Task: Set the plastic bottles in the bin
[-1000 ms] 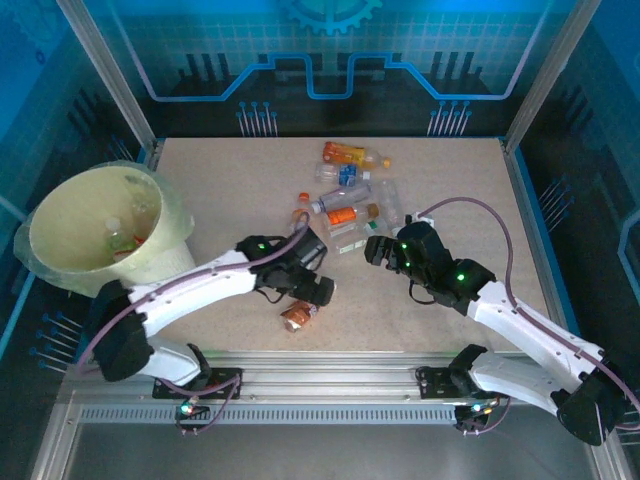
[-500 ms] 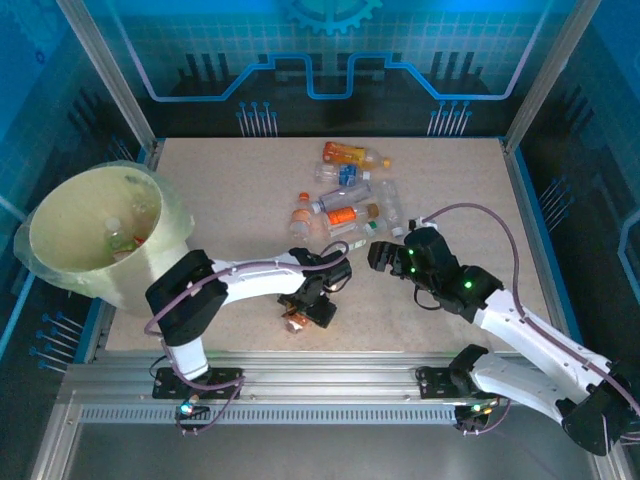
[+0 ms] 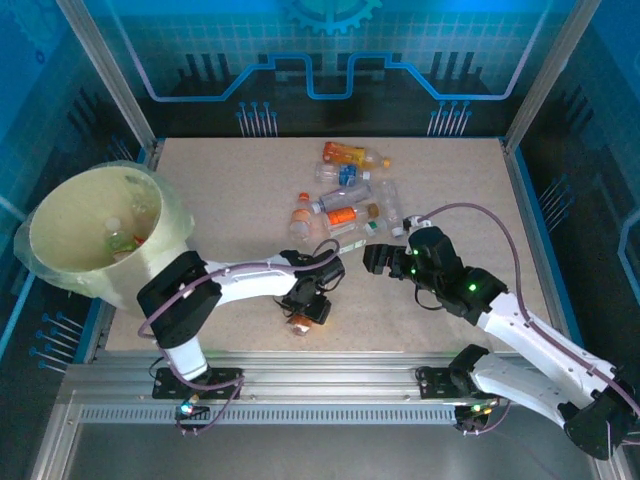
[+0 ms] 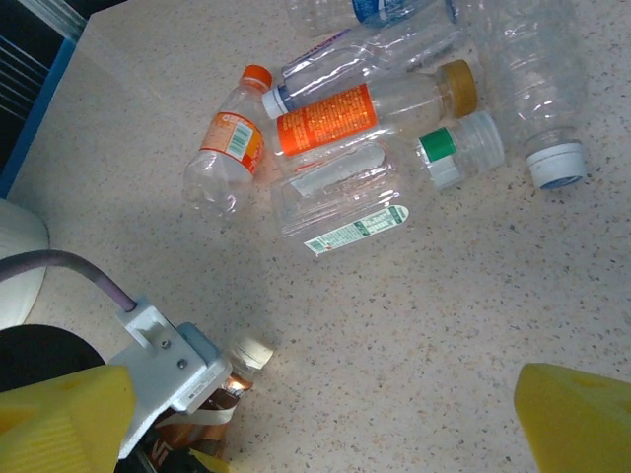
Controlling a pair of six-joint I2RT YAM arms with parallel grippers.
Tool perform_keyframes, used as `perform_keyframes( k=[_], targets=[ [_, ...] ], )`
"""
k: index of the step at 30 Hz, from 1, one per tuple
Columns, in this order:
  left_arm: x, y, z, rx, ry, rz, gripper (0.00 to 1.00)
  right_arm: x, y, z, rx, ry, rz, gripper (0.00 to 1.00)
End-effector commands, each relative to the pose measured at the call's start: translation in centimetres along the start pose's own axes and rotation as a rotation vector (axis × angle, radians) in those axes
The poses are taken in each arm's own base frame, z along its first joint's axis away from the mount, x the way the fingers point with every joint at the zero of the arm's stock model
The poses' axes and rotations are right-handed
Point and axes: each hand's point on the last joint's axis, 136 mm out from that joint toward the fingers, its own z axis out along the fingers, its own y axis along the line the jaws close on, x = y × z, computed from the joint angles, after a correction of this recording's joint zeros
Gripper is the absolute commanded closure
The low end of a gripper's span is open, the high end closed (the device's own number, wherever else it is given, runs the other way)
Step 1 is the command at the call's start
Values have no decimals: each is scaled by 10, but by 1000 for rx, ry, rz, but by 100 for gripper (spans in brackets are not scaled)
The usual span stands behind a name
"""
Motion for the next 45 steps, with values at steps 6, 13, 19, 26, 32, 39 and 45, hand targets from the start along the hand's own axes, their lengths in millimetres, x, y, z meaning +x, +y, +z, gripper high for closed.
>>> perform_keyframes(
  k=[6, 13, 19, 26, 32, 39, 45],
  targets=[
    [-25, 9, -16, 70, -167, -117, 45, -1, 20, 0, -112, 5, -49, 0],
    [-36, 9, -36, 119, -263, -163, 49, 3, 44, 2, -205, 19, -132, 0],
    [-52, 13, -63, 196, -379, -238, 50, 2, 47, 8, -198, 32, -100, 0],
    [-63, 21, -89, 250, -472, -295, 51, -2, 55, 11, -215, 43, -93, 0],
    [-72, 31, -114, 304, -550, -357, 51, -2, 70, 12, -263, 89, -131, 0],
    [-80, 42, -151, 343, -654, -392, 51, -8, 79, 18, -286, 77, -128, 0],
    [-91, 59, -194, 350, -777, -410, 51, -16, 90, 23, -323, 52, -123, 0]
  ],
)
